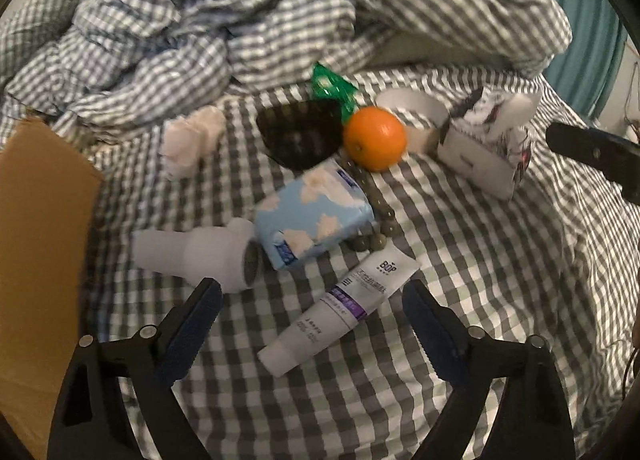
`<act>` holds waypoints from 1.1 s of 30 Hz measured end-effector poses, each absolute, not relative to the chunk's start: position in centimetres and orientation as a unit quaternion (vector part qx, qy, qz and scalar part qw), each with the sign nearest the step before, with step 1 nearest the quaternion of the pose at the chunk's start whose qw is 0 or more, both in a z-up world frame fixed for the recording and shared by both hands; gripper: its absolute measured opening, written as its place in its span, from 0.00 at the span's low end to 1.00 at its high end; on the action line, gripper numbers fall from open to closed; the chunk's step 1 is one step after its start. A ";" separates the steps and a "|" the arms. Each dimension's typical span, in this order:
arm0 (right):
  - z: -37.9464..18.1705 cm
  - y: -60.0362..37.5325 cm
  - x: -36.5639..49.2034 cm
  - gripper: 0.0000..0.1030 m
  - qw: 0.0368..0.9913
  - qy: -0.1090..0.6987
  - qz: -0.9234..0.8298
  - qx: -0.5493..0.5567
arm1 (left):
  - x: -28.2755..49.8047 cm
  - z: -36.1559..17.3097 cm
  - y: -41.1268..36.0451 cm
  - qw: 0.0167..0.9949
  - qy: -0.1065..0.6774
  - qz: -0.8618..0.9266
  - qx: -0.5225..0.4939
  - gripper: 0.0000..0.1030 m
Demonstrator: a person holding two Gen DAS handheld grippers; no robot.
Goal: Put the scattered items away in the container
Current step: 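Grasp the white toothpaste tube with the left gripper while the right grasps the floral tissue pack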
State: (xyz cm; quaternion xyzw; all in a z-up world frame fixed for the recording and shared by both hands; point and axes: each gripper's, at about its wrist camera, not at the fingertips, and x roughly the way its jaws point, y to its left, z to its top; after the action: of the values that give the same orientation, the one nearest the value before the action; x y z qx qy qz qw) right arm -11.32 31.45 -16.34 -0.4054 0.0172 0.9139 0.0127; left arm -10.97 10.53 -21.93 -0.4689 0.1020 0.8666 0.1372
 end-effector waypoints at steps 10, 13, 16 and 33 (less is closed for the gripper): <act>-17.9 31.6 -12.7 1.00 0.014 0.020 0.910 -0.414 | -11.1 -24.7 11.1 0.155 0.078 0.848 -0.500 0.56; -18.2 31.5 -13.0 1.00 0.012 0.018 0.909 -0.417 | -11.0 -24.6 11.2 0.167 0.075 0.846 -0.500 0.36; -18.5 31.5 -13.3 1.00 0.014 0.016 0.908 -0.420 | -10.9 -24.5 11.5 0.173 0.076 0.845 -0.501 0.26; -21.1 31.1 -16.5 1.00 0.028 0.011 0.898 -0.439 | -10.2 -21.8 10.4 0.172 0.050 0.856 -0.484 0.23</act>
State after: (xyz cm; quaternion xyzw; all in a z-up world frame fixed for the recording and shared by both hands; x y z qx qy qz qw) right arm -16.47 31.13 -21.13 -0.4393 0.0109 0.8978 0.0278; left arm -10.22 10.40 -21.84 -0.4841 0.0499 0.8564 0.1724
